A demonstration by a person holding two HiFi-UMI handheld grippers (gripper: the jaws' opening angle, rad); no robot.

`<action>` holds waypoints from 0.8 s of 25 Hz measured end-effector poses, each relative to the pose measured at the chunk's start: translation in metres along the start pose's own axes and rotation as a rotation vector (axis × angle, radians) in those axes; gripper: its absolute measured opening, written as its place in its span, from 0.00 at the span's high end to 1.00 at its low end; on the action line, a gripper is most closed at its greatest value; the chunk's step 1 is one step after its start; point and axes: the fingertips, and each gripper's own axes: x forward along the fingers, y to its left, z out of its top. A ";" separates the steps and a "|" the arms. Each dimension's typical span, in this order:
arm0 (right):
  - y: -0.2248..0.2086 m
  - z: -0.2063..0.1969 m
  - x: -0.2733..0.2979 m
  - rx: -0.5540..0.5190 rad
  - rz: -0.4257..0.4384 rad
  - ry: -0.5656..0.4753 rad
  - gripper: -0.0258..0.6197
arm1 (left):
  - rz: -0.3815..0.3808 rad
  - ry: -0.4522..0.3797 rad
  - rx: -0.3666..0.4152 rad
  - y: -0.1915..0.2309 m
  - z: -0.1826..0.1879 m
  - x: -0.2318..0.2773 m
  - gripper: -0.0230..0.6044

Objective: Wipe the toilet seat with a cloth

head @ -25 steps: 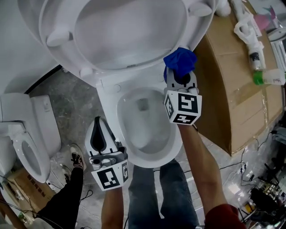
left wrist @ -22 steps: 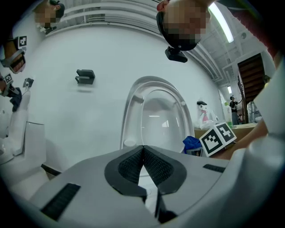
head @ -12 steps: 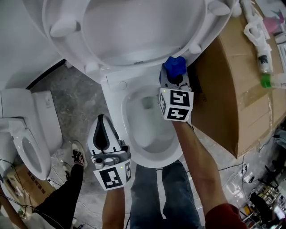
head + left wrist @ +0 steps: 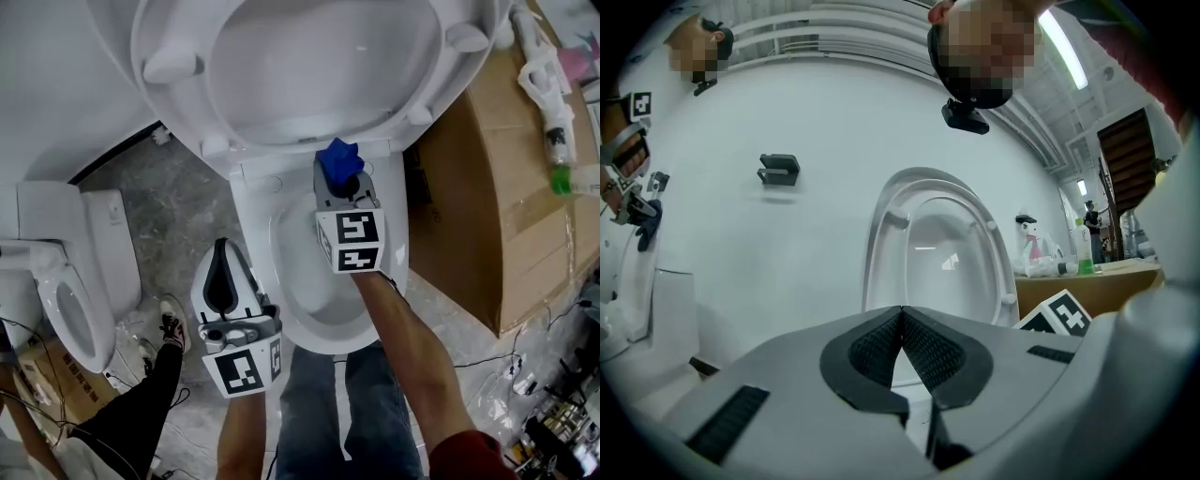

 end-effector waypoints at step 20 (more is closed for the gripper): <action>0.037 0.328 -0.324 0.021 0.084 -0.354 0.87 | -0.094 -0.080 -0.004 -0.069 0.281 -0.022 0.94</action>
